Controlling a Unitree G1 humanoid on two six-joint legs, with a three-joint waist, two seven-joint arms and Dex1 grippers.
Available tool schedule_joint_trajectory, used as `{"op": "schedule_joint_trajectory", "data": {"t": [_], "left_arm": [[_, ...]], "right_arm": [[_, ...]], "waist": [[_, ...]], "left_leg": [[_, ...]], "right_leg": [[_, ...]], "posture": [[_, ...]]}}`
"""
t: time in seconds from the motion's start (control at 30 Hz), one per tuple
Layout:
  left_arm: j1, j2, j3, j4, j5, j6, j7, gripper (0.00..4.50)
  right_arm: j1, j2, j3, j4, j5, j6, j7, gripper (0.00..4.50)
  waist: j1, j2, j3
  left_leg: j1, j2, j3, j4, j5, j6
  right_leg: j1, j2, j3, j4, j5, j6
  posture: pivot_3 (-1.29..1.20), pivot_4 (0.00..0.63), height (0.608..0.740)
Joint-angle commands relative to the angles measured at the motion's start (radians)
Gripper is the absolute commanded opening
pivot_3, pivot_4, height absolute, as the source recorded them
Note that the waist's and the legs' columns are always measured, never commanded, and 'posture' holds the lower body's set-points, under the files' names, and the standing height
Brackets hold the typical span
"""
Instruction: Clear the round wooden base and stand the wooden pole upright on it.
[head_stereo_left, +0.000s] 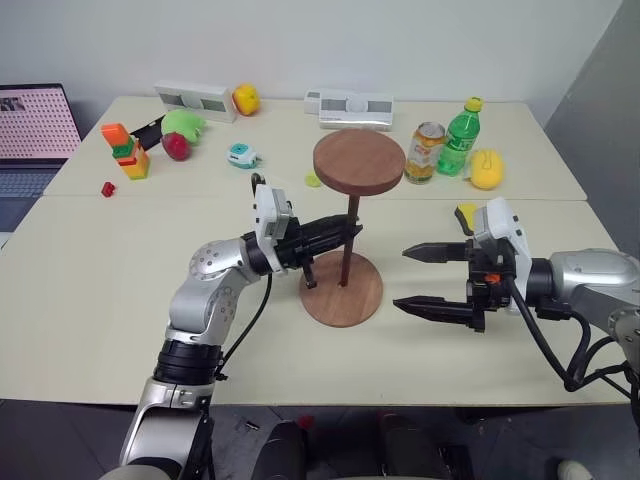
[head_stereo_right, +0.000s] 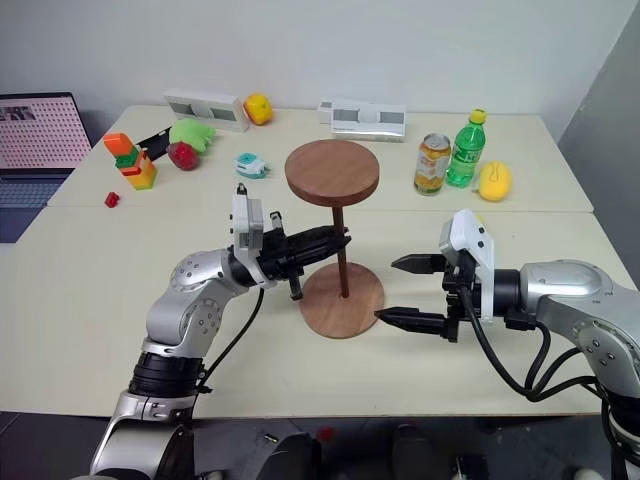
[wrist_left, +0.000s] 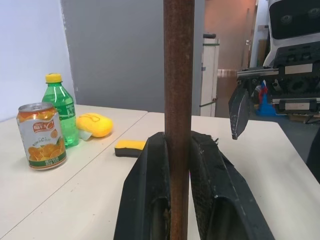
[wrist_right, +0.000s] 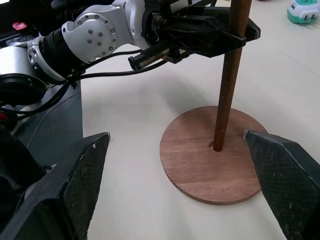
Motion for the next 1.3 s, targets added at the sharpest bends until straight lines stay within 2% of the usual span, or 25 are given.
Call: {"op": "schedule_joint_trajectory", "data": {"t": [0.03,1.0,1.3], "left_arm": [[0.024,0.02,0.003,-0.016,0.0,0.019,0.006,0.24],[0.059,0.081,-0.019,-0.023,0.012,0.008,-0.001,0.24],[0.102,0.105,-0.037,-0.055,0.0,0.058,-0.007,0.24]], "right_arm": [[-0.018,-0.012,-0.024,-0.018,0.015,-0.004,-0.002,4.5],[-0.028,-0.013,-0.027,-0.014,0.03,-0.003,-0.017,4.5],[-0.032,-0.013,-0.025,-0.011,0.031,0.002,-0.017,4.5]], "waist": [[0.0,0.0,0.0],[0.0,0.0,0.0],[0.0,0.0,0.0]], "left_leg": [[0.0,0.0,0.0,0.0,0.0,0.0],[0.001,0.0,-0.001,0.0,0.0,0.0],[0.002,0.0,-0.001,-0.001,0.0,0.0]], "right_leg": [[0.0,0.0,0.0,0.0,0.0,0.0],[0.002,0.0,0.0,-0.001,0.0,0.0],[0.002,0.0,0.0,-0.002,0.0,0.0]], "posture": [[0.0,0.15,0.74],[0.0,0.15,0.74],[0.0,0.15,0.74]]}}
